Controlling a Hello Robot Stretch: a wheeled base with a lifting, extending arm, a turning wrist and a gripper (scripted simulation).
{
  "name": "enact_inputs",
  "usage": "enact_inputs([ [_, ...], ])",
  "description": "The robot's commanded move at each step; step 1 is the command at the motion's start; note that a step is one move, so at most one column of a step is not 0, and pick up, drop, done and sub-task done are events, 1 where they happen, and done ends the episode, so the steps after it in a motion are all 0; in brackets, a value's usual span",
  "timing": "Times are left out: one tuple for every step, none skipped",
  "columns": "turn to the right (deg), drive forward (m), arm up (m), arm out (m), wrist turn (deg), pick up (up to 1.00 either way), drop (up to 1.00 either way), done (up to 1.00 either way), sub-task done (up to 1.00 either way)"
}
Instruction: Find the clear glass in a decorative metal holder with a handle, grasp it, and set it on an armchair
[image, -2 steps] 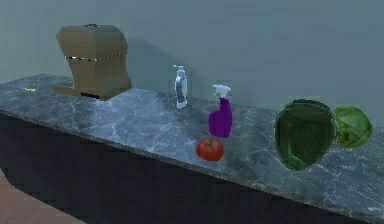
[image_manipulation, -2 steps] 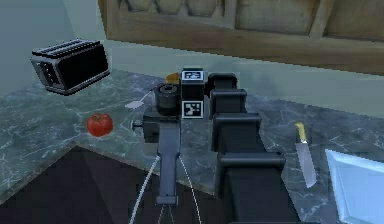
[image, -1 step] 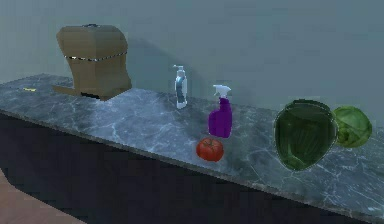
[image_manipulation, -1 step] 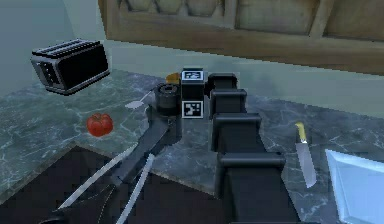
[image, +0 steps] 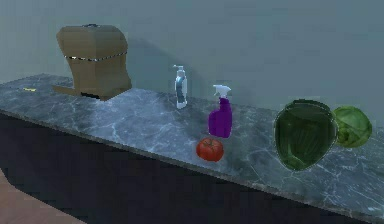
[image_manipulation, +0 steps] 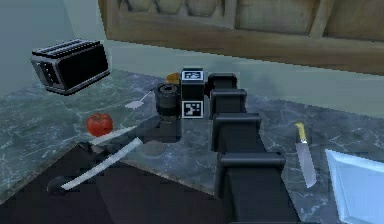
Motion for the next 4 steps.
enact_inputs([
  [0.0, 0.00, 0.00, 0.00, 45.0, 0.00, 0.00, 0.00, 0.00],
  [0.0, 0.00, 0.00, 0.00, 18.0, 0.00, 0.00, 0.00, 0.00],
  [0.0, 0.00, -0.16, 0.00, 0.0, 0.00, 0.00, 0.00, 0.00],
  [0.0, 0.00, 0.00, 0.00, 0.0, 1.00, 0.00, 0.00, 0.00],
])
